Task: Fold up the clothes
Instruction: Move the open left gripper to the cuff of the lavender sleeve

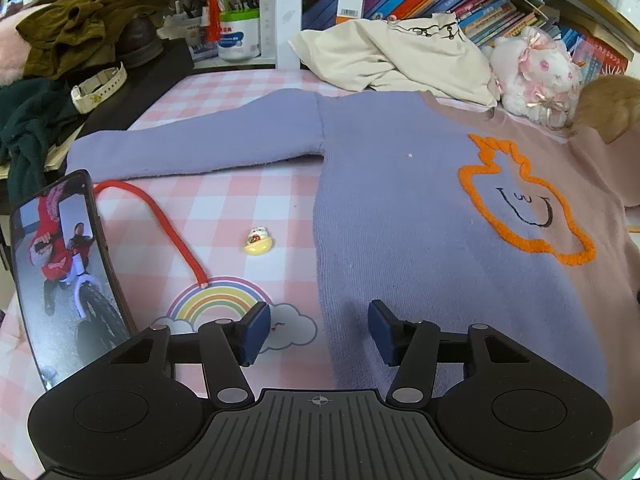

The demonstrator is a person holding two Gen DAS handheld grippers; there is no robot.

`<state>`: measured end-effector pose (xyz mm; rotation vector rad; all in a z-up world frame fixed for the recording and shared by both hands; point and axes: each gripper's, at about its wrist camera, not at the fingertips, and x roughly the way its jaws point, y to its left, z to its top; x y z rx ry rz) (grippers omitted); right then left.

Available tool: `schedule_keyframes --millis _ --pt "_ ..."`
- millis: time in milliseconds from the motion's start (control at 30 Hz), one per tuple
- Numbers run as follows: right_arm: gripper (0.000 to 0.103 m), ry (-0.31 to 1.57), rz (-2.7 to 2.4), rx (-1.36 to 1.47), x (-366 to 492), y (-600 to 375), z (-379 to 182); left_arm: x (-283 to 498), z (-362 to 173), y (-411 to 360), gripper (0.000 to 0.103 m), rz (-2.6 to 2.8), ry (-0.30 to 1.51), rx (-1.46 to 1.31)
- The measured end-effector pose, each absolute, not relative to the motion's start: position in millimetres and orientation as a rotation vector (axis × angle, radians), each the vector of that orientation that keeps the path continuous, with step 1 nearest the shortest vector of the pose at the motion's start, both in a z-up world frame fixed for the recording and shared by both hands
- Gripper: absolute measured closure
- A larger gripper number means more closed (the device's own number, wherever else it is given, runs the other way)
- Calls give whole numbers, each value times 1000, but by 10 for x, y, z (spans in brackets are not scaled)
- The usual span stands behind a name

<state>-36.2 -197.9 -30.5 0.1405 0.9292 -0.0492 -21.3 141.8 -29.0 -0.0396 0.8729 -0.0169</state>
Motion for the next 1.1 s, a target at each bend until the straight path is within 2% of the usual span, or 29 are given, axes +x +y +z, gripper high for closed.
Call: schedule_keyframes --millis 167,300,467,500,600,700,933,1100 --pt "84 924 -53 103 -387 -1928 -282 -216 -270 1451 49 -6 873 -55" --pt "71 909 -41 79 -412 -1872 -249 -236 -231 1490 47 7 860 -55" --pt "47 891 -26 69 -404 -1775 -210 -236 -196 1504 39 7 849 -62" --pt "39 887 -25 65 -404 -1749 -208 -236 -189 1506 36 7 847 -63" --pt "30 878 -11 48 -391 -1673 -207 -236 -168 1509 29 4 838 -66" --pt "27 879 -5 26 -370 -1607 -213 -235 -148 1509 22 -5 831 -64" --pt "21 879 -1 10 -347 -1528 -223 -222 -92 1547 15 3 818 -58" --pt "20 868 9 7 -343 -1471 -216 -213 -51 1574 14 9 809 -55"
